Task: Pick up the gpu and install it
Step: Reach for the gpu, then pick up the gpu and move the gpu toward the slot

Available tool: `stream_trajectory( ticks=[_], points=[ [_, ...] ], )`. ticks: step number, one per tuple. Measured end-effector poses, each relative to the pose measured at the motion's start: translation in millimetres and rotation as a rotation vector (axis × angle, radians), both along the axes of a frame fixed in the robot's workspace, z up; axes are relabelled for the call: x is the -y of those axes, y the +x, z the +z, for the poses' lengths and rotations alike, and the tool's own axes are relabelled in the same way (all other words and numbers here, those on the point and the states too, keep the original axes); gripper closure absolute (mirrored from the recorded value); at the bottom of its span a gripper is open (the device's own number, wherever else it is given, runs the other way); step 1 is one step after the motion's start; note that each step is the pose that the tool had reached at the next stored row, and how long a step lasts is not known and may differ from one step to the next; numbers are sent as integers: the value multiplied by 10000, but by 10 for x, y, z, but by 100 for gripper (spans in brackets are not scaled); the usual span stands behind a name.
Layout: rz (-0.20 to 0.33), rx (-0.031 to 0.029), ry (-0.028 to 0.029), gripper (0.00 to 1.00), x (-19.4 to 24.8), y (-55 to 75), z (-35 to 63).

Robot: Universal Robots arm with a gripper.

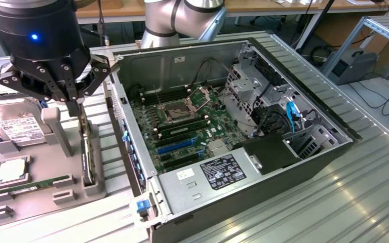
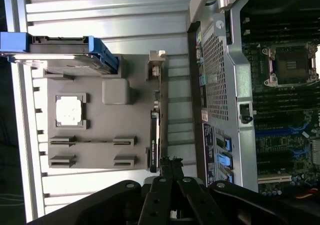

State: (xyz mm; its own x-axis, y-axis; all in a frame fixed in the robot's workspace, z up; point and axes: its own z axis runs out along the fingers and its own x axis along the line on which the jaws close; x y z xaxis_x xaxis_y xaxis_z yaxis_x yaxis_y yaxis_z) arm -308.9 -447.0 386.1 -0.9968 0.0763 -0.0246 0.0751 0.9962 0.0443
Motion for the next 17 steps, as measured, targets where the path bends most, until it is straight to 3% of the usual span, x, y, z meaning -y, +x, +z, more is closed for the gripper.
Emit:
stream_trajectory(
  ticks=[6, 17],
  points=[
    [1, 0, -3, 89, 63, 0, -1],
    [1, 0, -3, 89, 66, 0, -1]
  ],
)
